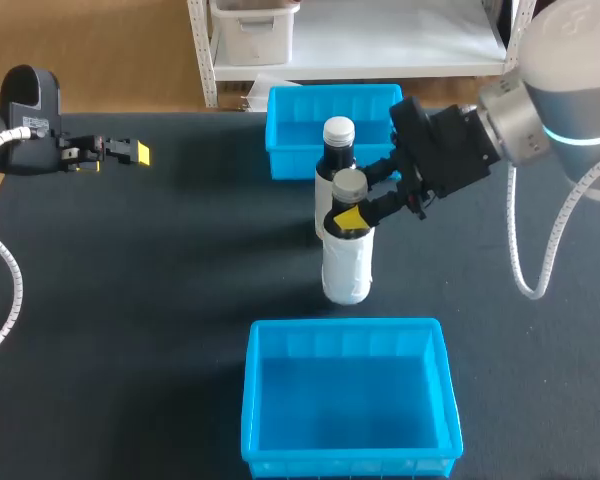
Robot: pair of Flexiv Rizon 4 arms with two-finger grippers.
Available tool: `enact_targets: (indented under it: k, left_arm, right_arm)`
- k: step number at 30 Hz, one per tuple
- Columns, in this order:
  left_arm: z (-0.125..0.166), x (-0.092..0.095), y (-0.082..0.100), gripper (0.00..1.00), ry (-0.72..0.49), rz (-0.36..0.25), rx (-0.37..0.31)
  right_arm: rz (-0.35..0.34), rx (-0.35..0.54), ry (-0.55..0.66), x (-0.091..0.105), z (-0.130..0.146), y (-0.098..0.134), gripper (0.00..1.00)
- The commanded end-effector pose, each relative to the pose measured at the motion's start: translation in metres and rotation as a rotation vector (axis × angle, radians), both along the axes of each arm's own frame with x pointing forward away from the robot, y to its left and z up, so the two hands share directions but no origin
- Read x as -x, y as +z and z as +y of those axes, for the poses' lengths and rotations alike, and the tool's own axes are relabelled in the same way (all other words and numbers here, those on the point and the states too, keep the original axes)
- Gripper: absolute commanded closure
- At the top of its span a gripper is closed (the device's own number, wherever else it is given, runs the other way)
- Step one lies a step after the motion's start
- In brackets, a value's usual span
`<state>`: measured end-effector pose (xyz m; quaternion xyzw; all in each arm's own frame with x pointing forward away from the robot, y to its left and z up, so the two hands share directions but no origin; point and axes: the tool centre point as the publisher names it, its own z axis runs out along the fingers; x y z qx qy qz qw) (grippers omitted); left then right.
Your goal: Pick up the bottle, and place it in the far bin if it is heavy, or in the near bin if it is light.
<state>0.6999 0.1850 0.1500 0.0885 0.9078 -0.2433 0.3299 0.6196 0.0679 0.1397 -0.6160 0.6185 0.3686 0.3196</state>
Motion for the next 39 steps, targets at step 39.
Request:
enact_targets:
  k: [39]
  left_arm:
    - [0.0, 0.0, 0.0, 0.0, 0.0, 0.0, 0.0]
  right_arm:
    - [-0.037, 0.02, -0.206, -0.046, -0.193, 0.074, 1.0]
